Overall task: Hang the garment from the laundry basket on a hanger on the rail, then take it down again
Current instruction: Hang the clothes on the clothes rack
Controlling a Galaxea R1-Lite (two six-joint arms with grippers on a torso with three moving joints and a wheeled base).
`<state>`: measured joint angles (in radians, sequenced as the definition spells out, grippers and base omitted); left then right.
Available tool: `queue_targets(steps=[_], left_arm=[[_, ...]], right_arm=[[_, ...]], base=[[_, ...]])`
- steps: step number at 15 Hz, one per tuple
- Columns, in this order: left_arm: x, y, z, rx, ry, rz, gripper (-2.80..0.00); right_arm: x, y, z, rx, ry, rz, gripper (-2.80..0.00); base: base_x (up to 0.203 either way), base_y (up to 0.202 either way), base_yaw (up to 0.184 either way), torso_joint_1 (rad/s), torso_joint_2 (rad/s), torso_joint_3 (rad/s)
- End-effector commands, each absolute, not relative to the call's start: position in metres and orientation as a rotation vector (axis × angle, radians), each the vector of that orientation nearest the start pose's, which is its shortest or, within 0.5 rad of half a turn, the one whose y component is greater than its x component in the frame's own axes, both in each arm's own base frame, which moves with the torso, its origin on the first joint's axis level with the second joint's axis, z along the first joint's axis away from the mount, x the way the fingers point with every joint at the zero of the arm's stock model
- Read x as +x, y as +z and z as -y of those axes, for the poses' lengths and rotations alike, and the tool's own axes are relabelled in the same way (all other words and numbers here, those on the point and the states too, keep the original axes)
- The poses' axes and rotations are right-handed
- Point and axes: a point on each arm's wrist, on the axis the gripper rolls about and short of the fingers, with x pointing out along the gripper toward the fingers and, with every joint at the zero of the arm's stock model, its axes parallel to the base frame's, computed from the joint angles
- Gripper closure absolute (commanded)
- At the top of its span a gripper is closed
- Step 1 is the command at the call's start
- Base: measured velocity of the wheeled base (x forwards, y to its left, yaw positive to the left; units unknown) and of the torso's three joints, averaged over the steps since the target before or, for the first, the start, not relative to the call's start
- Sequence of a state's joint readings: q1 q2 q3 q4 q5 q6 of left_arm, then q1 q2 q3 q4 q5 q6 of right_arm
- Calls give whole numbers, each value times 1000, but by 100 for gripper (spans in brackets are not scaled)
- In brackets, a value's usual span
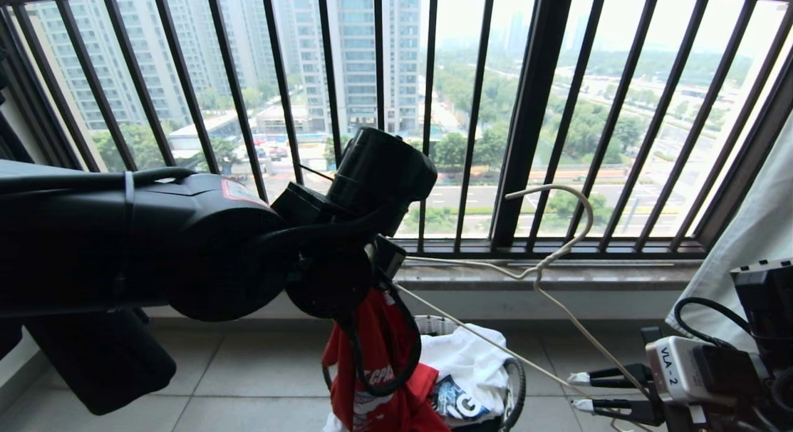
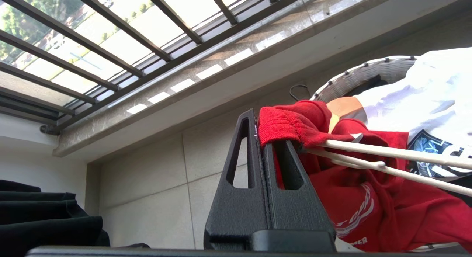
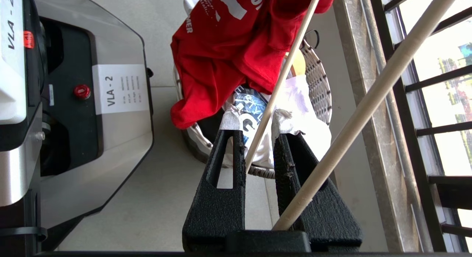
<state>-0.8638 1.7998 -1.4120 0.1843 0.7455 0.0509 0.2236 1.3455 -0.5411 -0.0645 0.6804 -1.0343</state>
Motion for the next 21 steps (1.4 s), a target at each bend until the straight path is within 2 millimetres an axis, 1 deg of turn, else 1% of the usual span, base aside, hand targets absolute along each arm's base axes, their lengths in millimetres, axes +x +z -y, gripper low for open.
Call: queue_targets(steps=[1, 3, 8, 11, 13, 15, 17, 21], left_arm=[[227, 242, 249, 475, -134, -398, 0], [222, 239, 251, 483, -155, -402, 0], [210, 241, 266, 467, -208, -385, 0], [209, 244, 272, 426, -214, -375, 0], [208, 241, 281, 402, -229, -379, 0], [209, 246, 286, 344, -271, -378, 0], [209, 259, 286, 287, -295, -357, 0], [206, 267, 287, 198, -413, -374, 0]], right_arm=[[173, 153, -54, -749, 1150, -221, 0], [173, 153, -54, -749, 1150, -222, 0], [174, 155, -54, -746, 1147, -218, 0], [176, 157, -55, -727, 1142, -220, 0], [178, 160, -55, -701, 1137, -225, 0], [182, 160, -57, -666, 1165, -224, 0], [188, 157, -59, -605, 1192, -248, 0], [194, 162, -61, -491, 1214, -266, 0]], base=[[0, 0, 0, 0, 0, 0], [0, 0, 0, 0, 0, 0], [0, 0, 0, 0, 0, 0], [0, 0, 0, 0, 0, 0], [0, 0, 0, 0, 0, 0], [0, 0, 0, 0, 0, 0], [0, 0, 0, 0, 0, 0], [0, 0, 0, 0, 0, 0]])
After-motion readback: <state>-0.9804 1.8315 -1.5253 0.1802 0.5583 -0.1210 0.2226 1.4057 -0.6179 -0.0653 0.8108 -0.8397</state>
